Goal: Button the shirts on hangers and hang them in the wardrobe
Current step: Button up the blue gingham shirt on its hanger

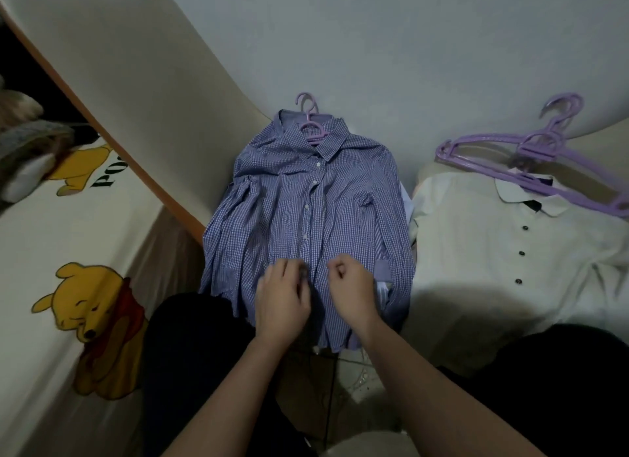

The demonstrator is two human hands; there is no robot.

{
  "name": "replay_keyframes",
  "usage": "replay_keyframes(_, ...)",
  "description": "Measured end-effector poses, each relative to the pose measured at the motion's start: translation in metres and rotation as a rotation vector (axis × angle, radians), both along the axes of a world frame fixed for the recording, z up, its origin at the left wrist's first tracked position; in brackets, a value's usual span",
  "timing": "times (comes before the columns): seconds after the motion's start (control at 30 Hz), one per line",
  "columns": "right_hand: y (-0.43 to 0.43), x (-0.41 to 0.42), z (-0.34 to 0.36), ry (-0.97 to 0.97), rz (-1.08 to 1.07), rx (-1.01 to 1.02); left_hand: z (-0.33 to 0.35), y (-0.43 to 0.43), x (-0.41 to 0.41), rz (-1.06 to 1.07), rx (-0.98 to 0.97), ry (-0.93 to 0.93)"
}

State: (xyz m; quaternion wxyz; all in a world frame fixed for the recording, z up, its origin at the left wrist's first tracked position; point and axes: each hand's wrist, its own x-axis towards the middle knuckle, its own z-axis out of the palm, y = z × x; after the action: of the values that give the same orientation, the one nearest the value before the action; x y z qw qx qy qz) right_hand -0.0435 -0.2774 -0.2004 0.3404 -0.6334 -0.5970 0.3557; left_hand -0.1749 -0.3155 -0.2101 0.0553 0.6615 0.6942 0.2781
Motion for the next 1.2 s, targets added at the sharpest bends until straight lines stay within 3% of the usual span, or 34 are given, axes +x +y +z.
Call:
replay_keyframes(0.23, 0.108, 0.009, 0.043, 0.013, -0.083, 0.229, 0.032, 0.121, 0.016, 0.049, -0.046, 0.012)
replay_keyframes(0.43, 0.21, 0.021, 0.045, -0.122, -0.053, 0.277, 0.003, 0.205, 0.009, 0.049, -0.207, 0.086)
replay_keyframes(0.8, 0.358, -0.006, 0.035, -0.45, 0.088, 0.43, -0.045, 0.21, 0.005, 0.136, -0.207, 0.212)
replay_keyframes(1.07, 0.385, -0.042, 0.042, -0.752, 0.205, 0.476, -0.046, 0.213, 0.006, 0.152, -0.219, 0.221)
replay_keyframes(1.2, 0.386, -0.045, 0.046, -0.757, 0.195, 0.446, -0.044, 0.212, 0.007, 0.15, -0.234, 0.223)
